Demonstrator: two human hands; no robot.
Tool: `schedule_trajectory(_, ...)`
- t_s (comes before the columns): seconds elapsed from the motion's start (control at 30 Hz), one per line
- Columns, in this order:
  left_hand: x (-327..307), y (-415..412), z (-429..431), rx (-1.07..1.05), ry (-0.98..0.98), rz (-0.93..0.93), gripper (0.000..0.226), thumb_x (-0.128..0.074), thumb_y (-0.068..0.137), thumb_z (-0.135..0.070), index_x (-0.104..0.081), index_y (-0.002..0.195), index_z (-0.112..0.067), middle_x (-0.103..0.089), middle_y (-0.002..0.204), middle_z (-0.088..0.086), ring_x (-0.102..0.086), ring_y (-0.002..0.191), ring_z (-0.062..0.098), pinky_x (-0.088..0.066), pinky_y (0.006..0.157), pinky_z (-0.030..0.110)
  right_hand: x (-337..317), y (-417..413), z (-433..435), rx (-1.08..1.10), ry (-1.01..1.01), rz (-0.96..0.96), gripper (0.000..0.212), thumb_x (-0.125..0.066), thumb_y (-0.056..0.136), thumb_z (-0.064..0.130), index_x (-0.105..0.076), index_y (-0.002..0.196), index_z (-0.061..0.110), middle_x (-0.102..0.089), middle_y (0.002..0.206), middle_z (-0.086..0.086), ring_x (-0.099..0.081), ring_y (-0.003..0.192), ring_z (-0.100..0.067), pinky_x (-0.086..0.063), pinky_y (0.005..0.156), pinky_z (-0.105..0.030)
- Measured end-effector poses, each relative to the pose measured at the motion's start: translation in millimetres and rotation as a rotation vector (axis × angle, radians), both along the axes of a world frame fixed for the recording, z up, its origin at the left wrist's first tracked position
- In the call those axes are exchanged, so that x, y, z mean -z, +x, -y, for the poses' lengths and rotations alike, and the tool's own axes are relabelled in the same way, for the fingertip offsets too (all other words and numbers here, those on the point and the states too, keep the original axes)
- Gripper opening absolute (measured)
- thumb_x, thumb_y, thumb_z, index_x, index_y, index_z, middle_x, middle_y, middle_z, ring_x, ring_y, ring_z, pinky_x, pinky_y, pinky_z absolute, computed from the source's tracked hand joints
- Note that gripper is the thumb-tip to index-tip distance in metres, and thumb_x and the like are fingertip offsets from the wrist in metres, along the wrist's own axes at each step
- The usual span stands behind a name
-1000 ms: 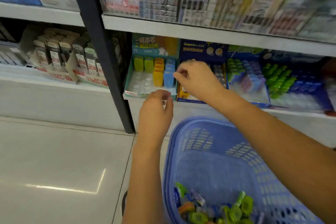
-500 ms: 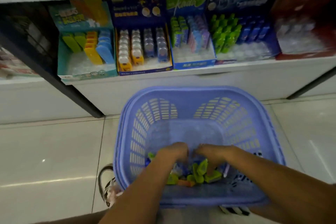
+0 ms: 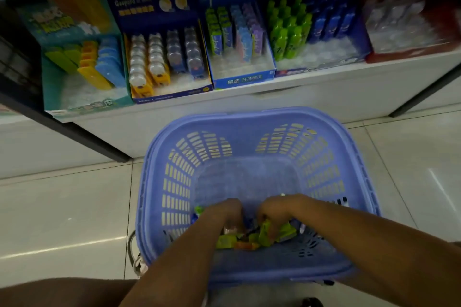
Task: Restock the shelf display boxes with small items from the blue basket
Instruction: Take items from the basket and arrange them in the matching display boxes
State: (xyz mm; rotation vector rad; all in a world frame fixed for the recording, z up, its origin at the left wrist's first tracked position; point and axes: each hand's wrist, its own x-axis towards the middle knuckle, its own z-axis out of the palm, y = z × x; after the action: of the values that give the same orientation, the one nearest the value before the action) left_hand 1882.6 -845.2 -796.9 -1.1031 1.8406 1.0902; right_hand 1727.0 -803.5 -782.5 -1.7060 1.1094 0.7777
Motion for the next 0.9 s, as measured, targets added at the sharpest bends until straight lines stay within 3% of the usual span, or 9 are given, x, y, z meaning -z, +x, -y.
schedule_trajectory(0.1,-13,-2,7,-0.149,0.113,-0.001,0.022,-0.067,0.082,-0.024,-0.069,0.085,-0.003,-0.069,0.088,0.019,-0.064,0.065,0.023,-0.056,0.061,0.032,-10,-2,4,0.065,0.019,0.006,0.034,-0.075,0.075,0.045,-0.062,0.091,0.017,-0.056,0.084,-0.002,-0.053,0.077,-0.024,-0.044,0.069,-0.034)
schedule_trajectory(0.17,-22,-4,16,-0.428,0.187,-0.094,0.023,-0.057,0.090,-0.020,-0.057,0.070,-0.007,-0.059,0.065,0.014,-0.056,0.053,0.020,-0.050,0.054,0.031,-26,-11,12,0.205,-0.045,0.055,0.034,-0.075,0.075,0.045,-0.058,0.076,0.015,-0.050,0.071,-0.001,-0.045,0.066,-0.018,-0.037,0.061,-0.030)
schedule_trajectory(0.3,-61,-7,34,-0.932,0.374,-0.426,0.021,-0.051,0.095,-0.020,-0.053,0.078,-0.008,-0.061,0.061,0.009,-0.062,0.055,0.019,-0.055,0.064,0.033,-69,-34,31,0.567,-0.194,0.260,0.046,-0.073,0.077,0.043,-0.063,0.094,0.001,-0.049,0.074,-0.006,-0.044,0.068,-0.014,-0.031,0.064,-0.030)
schedule_trajectory(0.4,-95,-3,40,-0.984,0.422,-0.651,0.019,-0.057,0.094,-0.026,-0.060,0.088,-0.009,-0.072,0.069,0.008,-0.071,0.067,0.020,-0.059,0.071,0.032,-97,-38,39,0.742,-0.354,0.358,0.034,-0.077,0.074,0.040,-0.067,0.090,0.012,-0.055,0.074,-0.001,-0.049,0.068,-0.008,-0.037,0.064,-0.025)
schedule_trajectory(0.5,-123,9,42,-1.036,0.380,-0.777,0.011,-0.058,0.093,-0.019,-0.063,0.093,-0.009,-0.074,0.075,0.007,-0.071,0.065,0.013,-0.059,0.061,0.023,-124,-26,43,0.862,-0.481,0.493,0.018,-0.078,0.072,0.036,-0.070,0.088,0.033,-0.067,0.071,0.015,-0.058,0.065,0.006,-0.043,0.059,-0.010)
schedule_trajectory(0.6,-145,23,48,-1.111,0.308,-0.889,0.010,-0.058,0.092,-0.012,-0.065,0.097,-0.006,-0.073,0.074,0.005,-0.068,0.058,0.008,-0.057,0.059,0.019,-142,-10,51,1.021,-0.560,0.651,0.021,-0.076,0.076,0.026,-0.071,0.096,0.026,-0.069,0.070,0.015,-0.061,0.065,0.008,-0.046,0.059,-0.009)
schedule_trajectory(0.67,-159,32,53,-1.160,0.240,-0.958,0.011,-0.061,0.090,-0.008,-0.065,0.097,-0.001,-0.072,0.071,0.006,-0.067,0.057,0.009,-0.057,0.059,0.019,-150,2,56,1.165,-0.619,0.733,0.005,-0.071,0.081,0.023,-0.070,0.086,0.024,-0.066,0.067,0.008,-0.058,0.058,0.004,-0.047,0.056,-0.012)
schedule_trajectory(0.8,-185,47,60,-1.248,0.118,-1.062,0.011,-0.063,0.088,-0.007,-0.067,0.096,-0.001,-0.071,0.069,0.008,-0.067,0.056,0.011,-0.055,0.054,0.019,-160,30,65,1.568,-0.451,1.013,0.012,-0.056,0.092,0.024,-0.061,0.093,0.013,-0.064,0.070,-0.006,-0.066,0.062,-0.017,-0.052,0.051,-0.023)
schedule_trajectory(0.9,-201,65,65,-1.350,0.016,-1.165,0.008,-0.060,0.089,-0.006,-0.068,0.089,-0.004,-0.072,0.066,0.002,-0.066,0.053,0.009,-0.054,0.052,0.018,-168,48,78,1.837,-0.255,1.152,0.019,-0.050,0.095,0.028,-0.059,0.089,0.012,-0.068,0.070,-0.004,-0.065,0.054,-0.008,-0.049,0.046,-0.015)
